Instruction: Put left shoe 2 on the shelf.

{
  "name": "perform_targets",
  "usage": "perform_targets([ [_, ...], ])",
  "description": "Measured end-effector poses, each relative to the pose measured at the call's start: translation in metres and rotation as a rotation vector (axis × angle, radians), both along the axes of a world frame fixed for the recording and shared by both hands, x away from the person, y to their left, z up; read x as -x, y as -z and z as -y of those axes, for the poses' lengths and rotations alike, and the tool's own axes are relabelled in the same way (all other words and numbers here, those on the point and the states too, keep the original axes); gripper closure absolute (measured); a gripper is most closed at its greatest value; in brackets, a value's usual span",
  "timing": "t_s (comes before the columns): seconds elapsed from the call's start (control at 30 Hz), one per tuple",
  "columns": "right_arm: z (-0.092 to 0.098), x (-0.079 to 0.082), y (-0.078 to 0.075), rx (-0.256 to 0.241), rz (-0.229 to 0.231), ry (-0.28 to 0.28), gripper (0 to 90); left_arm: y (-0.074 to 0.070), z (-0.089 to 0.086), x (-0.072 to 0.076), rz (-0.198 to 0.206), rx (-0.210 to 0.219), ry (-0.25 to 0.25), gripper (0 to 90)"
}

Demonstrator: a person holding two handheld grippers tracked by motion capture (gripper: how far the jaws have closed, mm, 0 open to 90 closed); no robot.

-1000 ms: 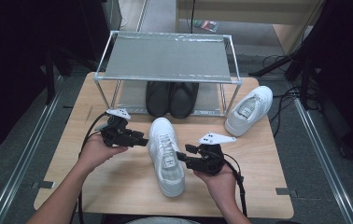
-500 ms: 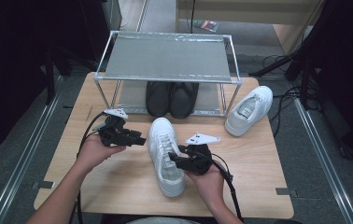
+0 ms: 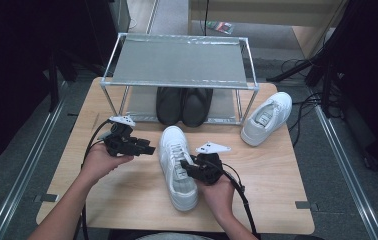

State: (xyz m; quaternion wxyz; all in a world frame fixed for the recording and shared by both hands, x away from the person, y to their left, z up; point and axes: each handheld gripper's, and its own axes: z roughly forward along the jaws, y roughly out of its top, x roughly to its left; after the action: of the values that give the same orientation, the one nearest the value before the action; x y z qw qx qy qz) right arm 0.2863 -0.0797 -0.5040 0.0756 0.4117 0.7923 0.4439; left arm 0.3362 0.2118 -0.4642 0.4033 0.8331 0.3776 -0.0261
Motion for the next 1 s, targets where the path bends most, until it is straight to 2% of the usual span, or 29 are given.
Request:
perform_targets([
  [0.13,0.001,-0.002,0.000,-0.005,-0.013,0.008,70.4,0.001,-0.001,-0.001,-0.008,0.006,-0.001,52.9],
  [0.2,0.002,-0.001,-0.003,0.021,-0.001,0.020,77.2,0.001,-0.001,-0.001,-0.003,0.011,-0.004,50.6],
  [0.27,0.004,-0.001,-0.003,0.027,0.009,0.028,79.6,0.002,-0.002,-0.002,-0.008,0.014,-0.006,49.2],
  [0.4,0.009,-0.006,-0.004,0.004,-0.017,0.024,80.9,0.002,-0.003,-0.002,-0.002,0.011,-0.012,48.2],
  [0.5,0.009,-0.006,-0.004,0.004,-0.020,0.024,81.8,0.002,-0.004,-0.002,0.004,0.015,-0.012,47.5],
  [0.77,0.017,-0.019,-0.008,-0.029,-0.047,-0.018,83.6,0.002,-0.013,0.004,0.021,0.016,-0.046,41.8],
  [0.87,0.017,-0.022,-0.010,-0.025,-0.047,-0.029,83.7,0.002,-0.017,0.007,0.025,0.018,-0.049,40.9],
  [1.0,0.020,-0.028,-0.015,-0.016,-0.047,-0.066,83.8,0.002,-0.027,0.012,0.034,0.023,-0.079,40.5],
])
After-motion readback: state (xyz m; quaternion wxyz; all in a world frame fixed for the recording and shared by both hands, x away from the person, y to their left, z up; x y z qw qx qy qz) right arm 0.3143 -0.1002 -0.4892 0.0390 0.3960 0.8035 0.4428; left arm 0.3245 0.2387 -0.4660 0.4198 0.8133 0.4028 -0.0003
